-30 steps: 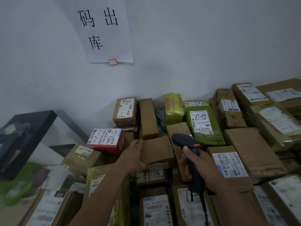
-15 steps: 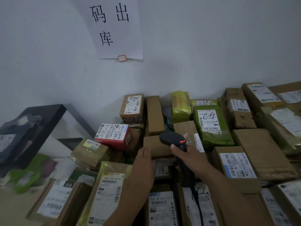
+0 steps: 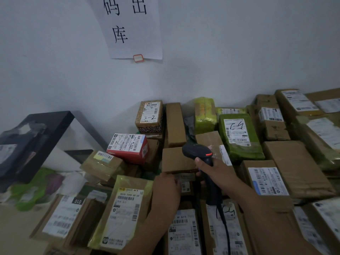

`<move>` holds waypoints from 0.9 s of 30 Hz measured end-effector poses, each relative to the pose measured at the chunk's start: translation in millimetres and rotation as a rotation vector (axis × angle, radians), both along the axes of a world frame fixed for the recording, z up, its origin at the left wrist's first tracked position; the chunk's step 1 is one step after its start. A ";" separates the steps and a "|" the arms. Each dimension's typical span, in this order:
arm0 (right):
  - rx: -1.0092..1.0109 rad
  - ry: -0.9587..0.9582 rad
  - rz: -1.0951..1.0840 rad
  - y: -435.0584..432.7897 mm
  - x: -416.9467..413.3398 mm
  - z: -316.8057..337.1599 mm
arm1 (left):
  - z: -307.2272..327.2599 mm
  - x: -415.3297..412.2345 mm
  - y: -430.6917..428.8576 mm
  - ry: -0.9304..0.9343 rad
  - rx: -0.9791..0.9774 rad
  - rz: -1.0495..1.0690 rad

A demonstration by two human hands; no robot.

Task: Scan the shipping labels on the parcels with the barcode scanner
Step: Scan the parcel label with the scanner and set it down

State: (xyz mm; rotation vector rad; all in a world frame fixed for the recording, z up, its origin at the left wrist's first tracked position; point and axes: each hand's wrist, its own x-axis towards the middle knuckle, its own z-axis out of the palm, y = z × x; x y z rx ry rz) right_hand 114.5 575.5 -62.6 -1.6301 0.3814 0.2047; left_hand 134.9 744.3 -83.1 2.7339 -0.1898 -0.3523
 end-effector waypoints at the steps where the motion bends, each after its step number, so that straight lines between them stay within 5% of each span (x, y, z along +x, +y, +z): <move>1: 0.000 0.002 0.000 -0.7 0.4 -0.2 | -4.2 -0.1 1.9 0.048 0.041 -0.086; 6: -0.025 -0.001 0.014 -0.7 2.3 -2.2 | -30.0 -10.0 11.9 0.198 -0.199 -0.049; 12: -0.071 0.006 0.029 1.2 2.5 2.7 | -45.9 7.0 10.7 0.221 -0.103 0.017; 19: -0.075 0.011 0.027 2.2 2.5 6.6 | -48.3 25.8 18.9 0.248 -0.230 0.079; 27: -0.064 -0.015 0.028 2.3 0.7 0.2 | -46.7 24.1 29.4 0.194 -0.202 -0.039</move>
